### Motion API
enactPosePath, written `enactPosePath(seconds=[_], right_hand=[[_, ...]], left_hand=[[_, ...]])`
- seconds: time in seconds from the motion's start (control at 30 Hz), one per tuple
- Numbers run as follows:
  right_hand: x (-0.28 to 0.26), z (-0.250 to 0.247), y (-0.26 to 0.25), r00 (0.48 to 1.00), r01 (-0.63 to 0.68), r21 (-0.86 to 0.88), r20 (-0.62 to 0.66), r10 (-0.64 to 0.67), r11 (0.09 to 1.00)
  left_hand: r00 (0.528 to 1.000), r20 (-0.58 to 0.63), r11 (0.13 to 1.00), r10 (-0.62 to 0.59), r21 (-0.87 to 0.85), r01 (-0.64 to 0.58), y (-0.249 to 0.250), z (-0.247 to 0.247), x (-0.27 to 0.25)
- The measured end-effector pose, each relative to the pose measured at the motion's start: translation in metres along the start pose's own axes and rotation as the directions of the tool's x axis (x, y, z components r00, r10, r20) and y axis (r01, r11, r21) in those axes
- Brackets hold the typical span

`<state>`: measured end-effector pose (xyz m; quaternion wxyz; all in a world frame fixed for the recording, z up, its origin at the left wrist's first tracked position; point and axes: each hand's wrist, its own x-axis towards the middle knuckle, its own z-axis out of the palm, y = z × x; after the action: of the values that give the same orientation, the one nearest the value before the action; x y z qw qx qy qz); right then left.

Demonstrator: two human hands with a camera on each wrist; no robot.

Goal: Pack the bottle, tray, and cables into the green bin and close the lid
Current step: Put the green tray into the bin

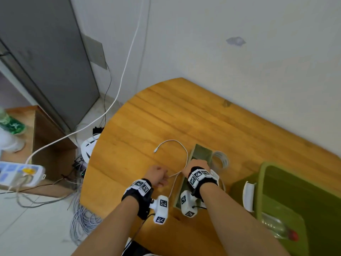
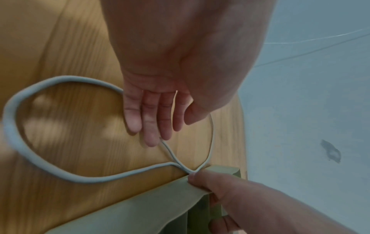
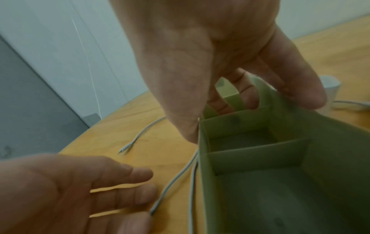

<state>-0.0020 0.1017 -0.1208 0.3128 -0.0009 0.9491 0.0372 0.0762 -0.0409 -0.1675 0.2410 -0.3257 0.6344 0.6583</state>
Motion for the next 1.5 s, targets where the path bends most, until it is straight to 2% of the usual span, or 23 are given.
enactPosePath(seconds=[0.07, 0.13, 0.23, 0.3, 0.4, 0.47, 0.53, 0.57, 0.7, 0.8, 0.93, 1.0, 1.07, 1.2, 1.27, 1.4, 1.5], right_hand=[[-0.001, -0.005, -0.004, 1.0, -0.018, 0.059, 0.018, 0.017, 0.998], [-0.005, -0.019, -0.007, 1.0, -0.012, 0.041, 0.027, 0.011, 0.999], [-0.008, -0.05, -0.01, 0.996, 0.068, 0.018, 0.047, -0.069, 0.997], [-0.016, -0.08, -0.008, 0.988, 0.146, 0.061, 0.045, -0.149, 0.987], [-0.045, -0.131, 0.018, 0.961, 0.276, 0.215, -0.09, -0.263, 0.937], [-0.069, -0.163, 0.051, 0.916, 0.383, 0.327, -0.256, -0.308, 0.864], [-0.096, -0.189, 0.092, 0.836, 0.5, 0.34, -0.429, -0.342, 0.797], [-0.109, -0.198, 0.112, 0.808, 0.535, 0.337, -0.474, -0.351, 0.775], [-0.151, -0.214, 0.197, 0.773, 0.536, 0.241, -0.526, -0.355, 0.809], [-0.165, -0.201, 0.251, 0.815, 0.479, 0.217, -0.47, -0.34, 0.85], [-0.152, -0.162, 0.31, 0.887, 0.403, 0.221, -0.335, -0.319, 0.888], [-0.14, -0.142, 0.329, 0.901, 0.382, 0.215, -0.305, -0.31, 0.899], [-0.13, -0.127, 0.341, 0.914, 0.355, 0.194, -0.276, -0.297, 0.914], [-0.114, -0.097, 0.364, 0.927, 0.347, 0.199, -0.218, -0.304, 0.916], [-0.107, -0.082, 0.373, 0.935, 0.336, 0.159, -0.178, -0.308, 0.928], [-0.086, -0.052, 0.38, 0.944, 0.328, 0.01, -0.05, -0.327, 0.945], [-0.065, -0.032, 0.375, 0.936, 0.348, -0.069, 0.077, -0.343, 0.935]], left_hand=[[1.0, -0.002, 1.0, -0.006, -0.03, 0.006, 0.001, 0.0, 0.003], [1.0, -0.018, 1.0, -0.001, -0.024, 0.001, 0.005, -0.001, 0.004], [0.998, -0.058, 0.999, 0.039, 0.02, -0.038, 0.015, -0.002, 0.005], [0.992, -0.087, 0.996, 0.089, 0.016, -0.088, 0.026, -0.003, 0.003], [0.976, -0.12, 0.983, 0.182, 0.006, -0.182, 0.051, 0.003, -0.006], [0.963, -0.107, 0.969, 0.248, 0.027, -0.246, 0.069, 0.017, -0.018], [0.955, -0.043, 0.956, 0.294, 0.029, -0.293, 0.086, 0.04, -0.032], [0.95, 0.0, 0.95, 0.311, 0.033, -0.311, 0.092, 0.053, -0.039], [0.917, 0.188, 0.925, 0.351, 0.085, -0.371, 0.112, 0.124, -0.058], [0.902, 0.248, 0.912, 0.352, 0.125, -0.39, 0.123, 0.175, -0.067], [0.911, 0.238, 0.912, 0.337, 0.158, -0.379, 0.138, 0.228, -0.073], [0.885, 0.272, 0.875, 0.378, 0.207, -0.437, 0.148, 0.247, -0.076], [0.867, 0.286, 0.846, 0.408, 0.238, -0.477, 0.155, 0.262, -0.076], [0.909, 0.216, 0.884, 0.356, 0.239, -0.402, 0.155, 0.289, -0.071], [0.911, 0.192, 0.875, 0.366, 0.261, -0.407, 0.151, 0.298, -0.07], [0.893, 0.139, 0.846, 0.427, 0.288, -0.449, 0.148, 0.306, -0.066], [0.91, 0.105, 0.859, 0.402, 0.301, -0.414, 0.145, 0.307, -0.068]])
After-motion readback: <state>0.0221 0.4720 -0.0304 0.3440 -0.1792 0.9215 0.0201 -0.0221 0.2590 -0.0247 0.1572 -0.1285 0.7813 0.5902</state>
